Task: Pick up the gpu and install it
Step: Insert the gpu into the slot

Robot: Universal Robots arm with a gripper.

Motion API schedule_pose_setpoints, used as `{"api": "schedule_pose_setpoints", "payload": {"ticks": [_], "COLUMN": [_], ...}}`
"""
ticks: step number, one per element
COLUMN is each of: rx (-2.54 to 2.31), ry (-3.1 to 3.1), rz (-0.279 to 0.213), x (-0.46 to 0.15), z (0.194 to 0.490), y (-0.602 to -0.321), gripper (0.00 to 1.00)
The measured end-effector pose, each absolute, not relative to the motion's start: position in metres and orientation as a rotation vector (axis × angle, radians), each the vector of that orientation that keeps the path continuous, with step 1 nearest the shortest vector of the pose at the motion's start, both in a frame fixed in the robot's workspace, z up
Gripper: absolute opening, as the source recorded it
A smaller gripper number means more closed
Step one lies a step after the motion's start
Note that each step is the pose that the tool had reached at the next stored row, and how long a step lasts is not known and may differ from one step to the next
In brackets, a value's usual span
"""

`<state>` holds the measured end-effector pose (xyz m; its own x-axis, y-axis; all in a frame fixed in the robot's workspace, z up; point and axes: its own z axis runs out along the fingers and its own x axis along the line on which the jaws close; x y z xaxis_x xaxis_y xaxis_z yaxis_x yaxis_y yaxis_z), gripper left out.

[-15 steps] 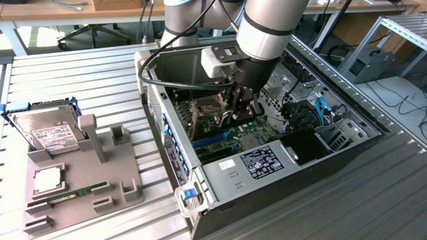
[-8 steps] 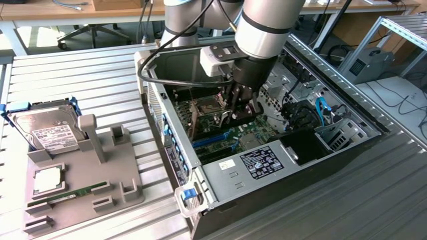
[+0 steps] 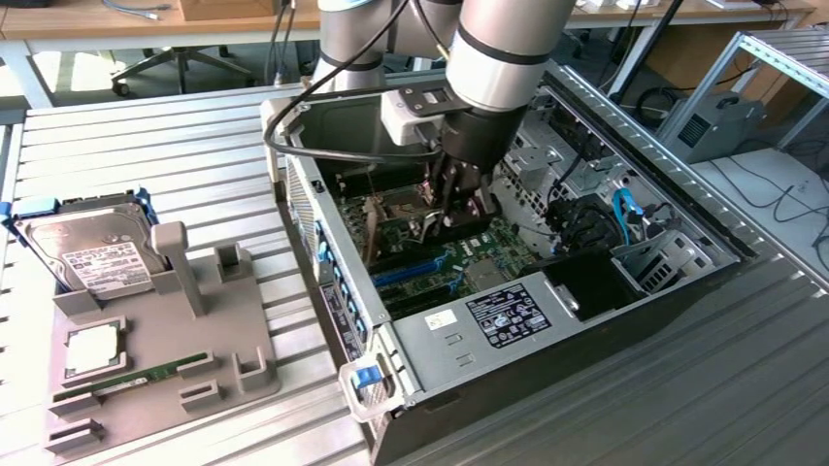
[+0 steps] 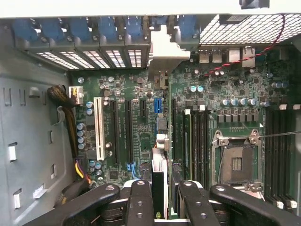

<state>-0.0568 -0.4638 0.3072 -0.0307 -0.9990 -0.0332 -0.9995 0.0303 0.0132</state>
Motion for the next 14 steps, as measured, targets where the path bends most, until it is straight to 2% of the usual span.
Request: {"api": "schedule_pose_setpoints", "payload": {"ticks": [14], "rx": [-2.184], "ry": [2.252], "rz": [0.034], "x": [-0.071], "z": [0.29], "y": [-0.462], "gripper": [0.27]}}
